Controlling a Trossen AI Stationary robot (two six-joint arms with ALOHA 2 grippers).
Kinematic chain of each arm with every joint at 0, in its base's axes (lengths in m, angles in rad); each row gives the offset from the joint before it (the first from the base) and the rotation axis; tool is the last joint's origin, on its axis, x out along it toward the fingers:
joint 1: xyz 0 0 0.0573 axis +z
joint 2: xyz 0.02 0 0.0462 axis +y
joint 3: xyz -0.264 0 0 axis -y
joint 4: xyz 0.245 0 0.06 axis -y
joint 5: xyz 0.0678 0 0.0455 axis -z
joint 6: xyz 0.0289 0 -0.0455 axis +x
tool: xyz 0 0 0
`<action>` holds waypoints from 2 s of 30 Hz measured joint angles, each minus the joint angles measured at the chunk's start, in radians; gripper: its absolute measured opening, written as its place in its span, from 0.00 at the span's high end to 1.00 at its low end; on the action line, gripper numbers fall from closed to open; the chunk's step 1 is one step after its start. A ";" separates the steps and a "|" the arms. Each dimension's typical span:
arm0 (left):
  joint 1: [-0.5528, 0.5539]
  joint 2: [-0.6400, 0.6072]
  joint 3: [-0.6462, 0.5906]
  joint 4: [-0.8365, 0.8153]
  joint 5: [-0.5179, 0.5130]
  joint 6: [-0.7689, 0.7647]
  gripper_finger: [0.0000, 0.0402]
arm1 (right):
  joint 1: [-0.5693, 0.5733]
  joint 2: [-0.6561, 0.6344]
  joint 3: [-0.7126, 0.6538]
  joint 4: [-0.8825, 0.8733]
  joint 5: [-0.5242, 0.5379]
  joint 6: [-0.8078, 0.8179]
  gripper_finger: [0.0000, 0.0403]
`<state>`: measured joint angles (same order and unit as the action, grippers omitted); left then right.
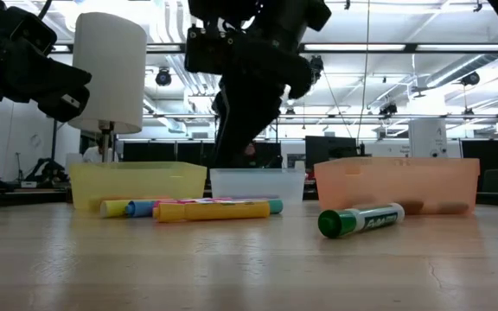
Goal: Pick & Place Markers
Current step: Put the large light orange highlighter pen into the transparent bin
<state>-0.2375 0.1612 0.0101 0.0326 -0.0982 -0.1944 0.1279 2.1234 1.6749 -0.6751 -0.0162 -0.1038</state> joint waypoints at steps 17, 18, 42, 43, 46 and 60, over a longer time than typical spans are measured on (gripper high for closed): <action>0.000 0.003 0.000 0.000 0.000 0.000 1.00 | 0.002 0.055 -0.077 0.051 -0.053 0.045 0.67; 0.000 0.003 0.000 0.000 0.000 0.000 1.00 | 0.002 0.058 -0.082 0.054 -0.053 0.046 0.68; 0.000 0.003 0.000 0.000 0.000 0.000 1.00 | 0.003 0.051 -0.144 0.115 -0.093 0.151 0.86; 0.000 0.003 0.000 0.000 0.000 0.000 1.00 | 0.003 0.051 -0.144 0.115 -0.093 0.154 0.85; 0.000 0.003 0.000 0.000 0.000 0.000 1.00 | 0.004 0.051 -0.135 0.109 -0.093 0.157 0.85; 0.000 0.003 0.000 0.000 0.000 0.000 1.00 | 0.005 0.028 -0.034 0.060 -0.049 0.156 0.85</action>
<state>-0.2375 0.1646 0.0101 0.0330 -0.0982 -0.1947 0.1333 2.1513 1.6410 -0.6153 -0.0651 0.0523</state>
